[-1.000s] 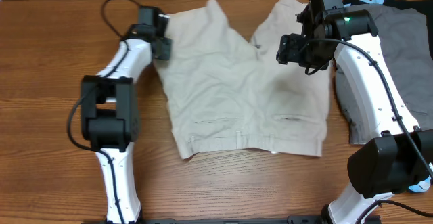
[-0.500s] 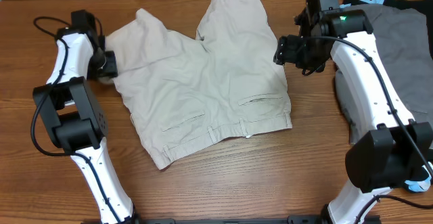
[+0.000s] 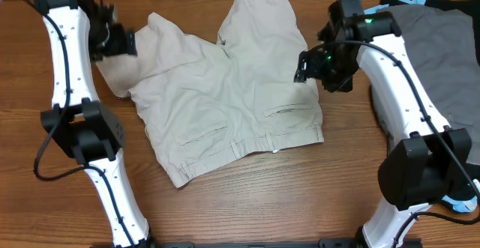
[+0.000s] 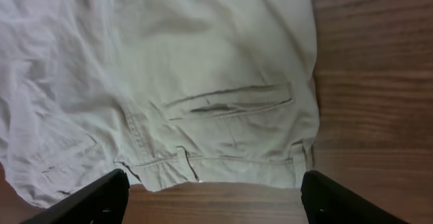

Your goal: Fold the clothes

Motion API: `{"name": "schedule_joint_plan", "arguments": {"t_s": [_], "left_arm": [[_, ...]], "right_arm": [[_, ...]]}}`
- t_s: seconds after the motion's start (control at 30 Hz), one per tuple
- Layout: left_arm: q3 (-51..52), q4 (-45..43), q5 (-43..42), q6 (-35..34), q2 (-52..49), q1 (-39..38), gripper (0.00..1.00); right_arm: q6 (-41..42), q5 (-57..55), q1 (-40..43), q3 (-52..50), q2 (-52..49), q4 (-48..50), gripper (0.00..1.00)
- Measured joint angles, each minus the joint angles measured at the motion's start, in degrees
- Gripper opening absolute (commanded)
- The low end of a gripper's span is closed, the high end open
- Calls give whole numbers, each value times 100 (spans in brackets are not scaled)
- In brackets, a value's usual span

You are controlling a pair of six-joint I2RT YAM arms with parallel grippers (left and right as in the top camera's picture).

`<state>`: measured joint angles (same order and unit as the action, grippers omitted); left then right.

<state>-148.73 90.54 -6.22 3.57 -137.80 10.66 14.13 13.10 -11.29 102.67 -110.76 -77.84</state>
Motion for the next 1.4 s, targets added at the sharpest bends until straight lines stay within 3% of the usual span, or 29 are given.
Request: {"name": "schedule_joint_plan", "arguments": {"t_s": [0.17,0.43,0.9,1.4], "left_arm": [[-636,168,-133,7,433,-365,100],[-734,208,-219,308,767,-820,100],[-732,15,-455,656,767,-957,100],[-732,-120,-498,739,767,-1049,100]], "right_arm": [[133,-221,-299,-31,0,-125,86],[195,-413,-658,-603,0,254,88],[-114,-476,-675,-1786,-2,1246,79],[-63,-323,-496,-3237,66,2649,79]]}}
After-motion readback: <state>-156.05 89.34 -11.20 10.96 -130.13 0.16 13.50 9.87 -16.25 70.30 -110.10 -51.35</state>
